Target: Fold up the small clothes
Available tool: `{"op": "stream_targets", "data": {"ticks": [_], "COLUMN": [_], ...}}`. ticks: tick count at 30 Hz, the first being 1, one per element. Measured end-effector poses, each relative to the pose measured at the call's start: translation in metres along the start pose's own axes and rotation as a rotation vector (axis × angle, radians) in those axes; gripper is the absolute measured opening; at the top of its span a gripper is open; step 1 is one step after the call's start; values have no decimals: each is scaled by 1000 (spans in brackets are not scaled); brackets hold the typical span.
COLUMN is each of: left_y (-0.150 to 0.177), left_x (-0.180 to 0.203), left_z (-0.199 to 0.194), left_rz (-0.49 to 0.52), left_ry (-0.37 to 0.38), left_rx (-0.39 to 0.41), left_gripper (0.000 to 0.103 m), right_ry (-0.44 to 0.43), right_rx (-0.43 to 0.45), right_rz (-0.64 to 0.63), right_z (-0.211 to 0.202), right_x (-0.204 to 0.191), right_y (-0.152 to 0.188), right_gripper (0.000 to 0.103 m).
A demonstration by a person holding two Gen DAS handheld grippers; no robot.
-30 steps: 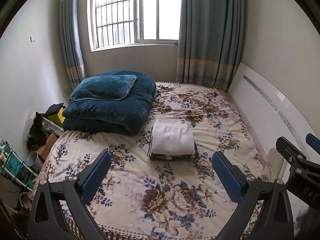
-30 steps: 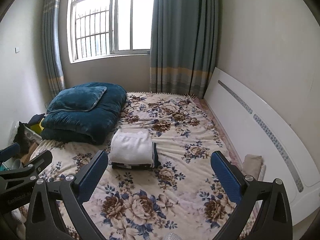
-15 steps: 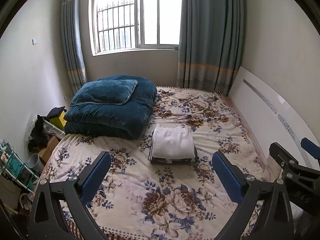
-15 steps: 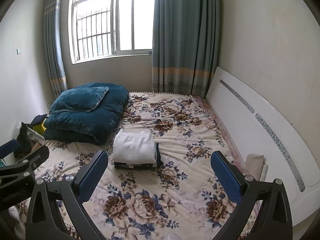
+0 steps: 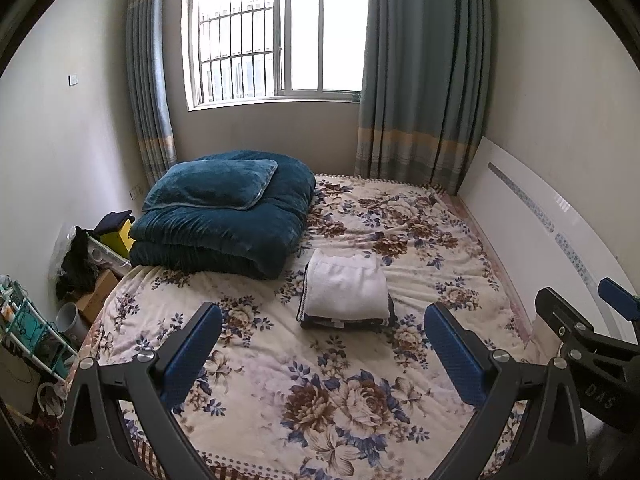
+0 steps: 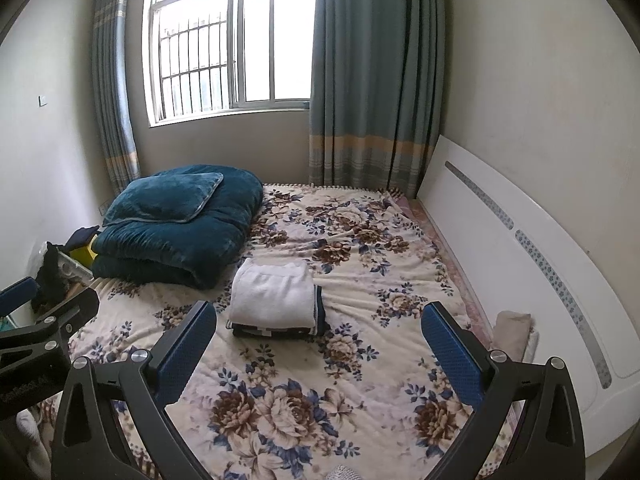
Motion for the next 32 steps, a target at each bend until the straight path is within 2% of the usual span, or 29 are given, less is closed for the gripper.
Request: {"op": "stream_targets", "data": {"ticks": [32], "left_y": [2], "left_x": [0], "left_z": [-3], "left_rz": [-2], "left_ry": [-31], "left_rx": [9], "left_gripper": [103], "right_ry": [-8], "right_rx": [-12], "right_rz": [-1], "right_z": [5], "right_x": [-2], "right_y": [5], "right_gripper": [103]}}
Point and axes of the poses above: each gripper's, at about its wrist camera, not at the fingertips, and z roughly the way its jaws point, x to its right, y to its underside, the point moved 4 cm from there along z, roughly the way its jaws point, and after that the axes turned 2 degrees about z, right-handed, at the moved point
